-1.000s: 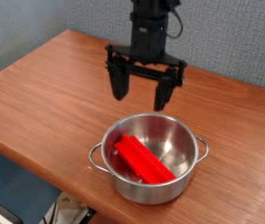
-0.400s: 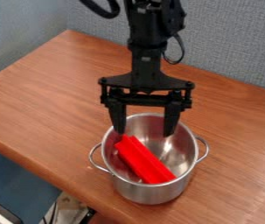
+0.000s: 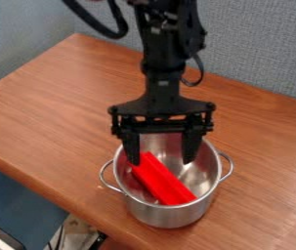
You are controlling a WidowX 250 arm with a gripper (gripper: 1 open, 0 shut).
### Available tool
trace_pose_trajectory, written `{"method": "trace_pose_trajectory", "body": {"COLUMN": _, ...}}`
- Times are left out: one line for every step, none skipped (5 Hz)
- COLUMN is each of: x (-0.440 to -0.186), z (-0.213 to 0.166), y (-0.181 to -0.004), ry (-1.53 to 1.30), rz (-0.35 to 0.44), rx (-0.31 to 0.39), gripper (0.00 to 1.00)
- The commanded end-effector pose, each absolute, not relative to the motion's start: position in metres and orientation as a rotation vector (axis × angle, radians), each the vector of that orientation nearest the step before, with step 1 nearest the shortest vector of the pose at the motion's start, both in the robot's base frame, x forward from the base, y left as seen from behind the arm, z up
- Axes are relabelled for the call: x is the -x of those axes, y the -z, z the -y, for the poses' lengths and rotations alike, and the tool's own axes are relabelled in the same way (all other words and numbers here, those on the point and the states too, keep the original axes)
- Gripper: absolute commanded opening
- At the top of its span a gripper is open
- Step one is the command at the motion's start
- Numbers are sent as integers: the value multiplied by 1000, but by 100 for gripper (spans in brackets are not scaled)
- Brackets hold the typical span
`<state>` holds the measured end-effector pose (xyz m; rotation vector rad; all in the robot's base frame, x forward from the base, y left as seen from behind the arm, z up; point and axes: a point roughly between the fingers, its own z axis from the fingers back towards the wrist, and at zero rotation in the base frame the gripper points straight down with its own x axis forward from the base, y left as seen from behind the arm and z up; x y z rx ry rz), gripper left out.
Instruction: Move the red object from the metal pot to the table
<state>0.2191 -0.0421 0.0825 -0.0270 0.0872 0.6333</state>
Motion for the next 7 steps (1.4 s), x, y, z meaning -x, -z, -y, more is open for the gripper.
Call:
{"method": "trace_pose_trajectory", "body": {"x": -220, "z": 47, "y": -76, "ry": -716, "rz": -50, "rx": 55, "gripper": 100}}
{"method": "trace_pose_trajectory", "body": {"x": -221, "z": 48, "y": -63, "ry": -766, "rz": -45, "rx": 56, "gripper": 100}}
{"method": "trace_pose_trajectory", "body": {"x": -222, "z": 48, "y": -50, "ry": -799, "rz": -42, "rx": 49, "gripper": 100}}
{"method": "trace_pose_trajectory", "body": {"x": -222, "z": 49, "y": -40, "ry": -817, "rz": -38, "rx": 45, "gripper": 100}}
{"method": "trace_pose_trajectory", "body": {"x": -223, "z": 48, "y": -36, "ry": -830, "rz": -25, "rx": 46, "gripper": 100}}
{"method": "trace_pose_trajectory", "body": {"x": -223, "z": 47, "y": -36, "ry": -836, "rz": -10, "rx": 42, "gripper": 100}}
{"method": "trace_pose_trajectory", "body": {"x": -224, "z": 45, "y": -36, "ry": -837, "rz": 3, "rx": 38, "gripper": 100}}
